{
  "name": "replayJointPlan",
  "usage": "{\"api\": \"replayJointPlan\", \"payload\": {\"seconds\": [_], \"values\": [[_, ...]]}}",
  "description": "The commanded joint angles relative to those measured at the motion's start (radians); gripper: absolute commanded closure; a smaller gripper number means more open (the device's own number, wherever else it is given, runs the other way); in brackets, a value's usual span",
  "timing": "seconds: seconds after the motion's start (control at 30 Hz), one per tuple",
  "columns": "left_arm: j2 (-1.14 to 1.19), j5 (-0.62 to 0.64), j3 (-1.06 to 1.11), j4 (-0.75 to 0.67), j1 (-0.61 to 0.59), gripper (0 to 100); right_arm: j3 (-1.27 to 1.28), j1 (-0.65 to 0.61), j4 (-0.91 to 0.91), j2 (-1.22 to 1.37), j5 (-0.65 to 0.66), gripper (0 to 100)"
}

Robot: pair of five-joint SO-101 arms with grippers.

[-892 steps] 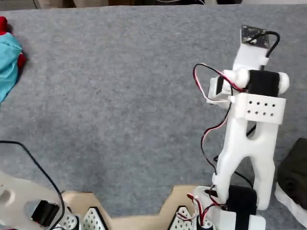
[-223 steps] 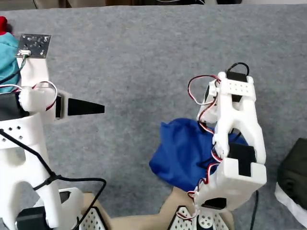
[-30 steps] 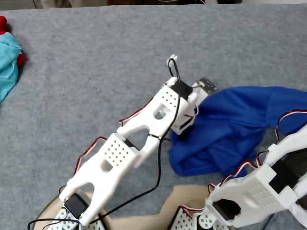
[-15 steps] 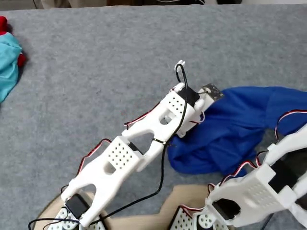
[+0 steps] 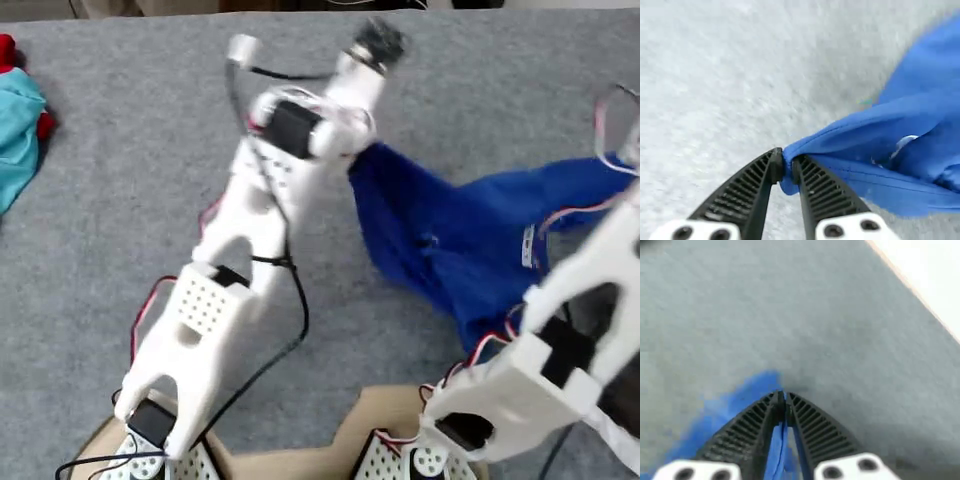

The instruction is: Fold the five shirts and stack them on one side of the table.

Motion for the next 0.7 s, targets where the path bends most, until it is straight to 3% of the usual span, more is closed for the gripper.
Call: {"api": "replayJointPlan", "payload": {"seconds": [0.0,0.2,0.5,0.67], "values": [[-0.191,0.002,-0.054,0.011,-0.048,98,-0.15,-0.096,-0.005,-0.09,-0.114,99.4],[-0.458,0.002,-0.054,0.011,-0.152,98,-0.444,-0.12,0.003,-0.09,-0.249,99.4],[-0.88,0.0,-0.052,0.011,-0.295,98,-0.918,-0.114,0.127,-0.09,-0.252,99.4],[-1.056,-0.006,-0.051,0.011,-0.414,98,-0.92,-0.114,0.153,-0.183,-0.25,99.4]]}}
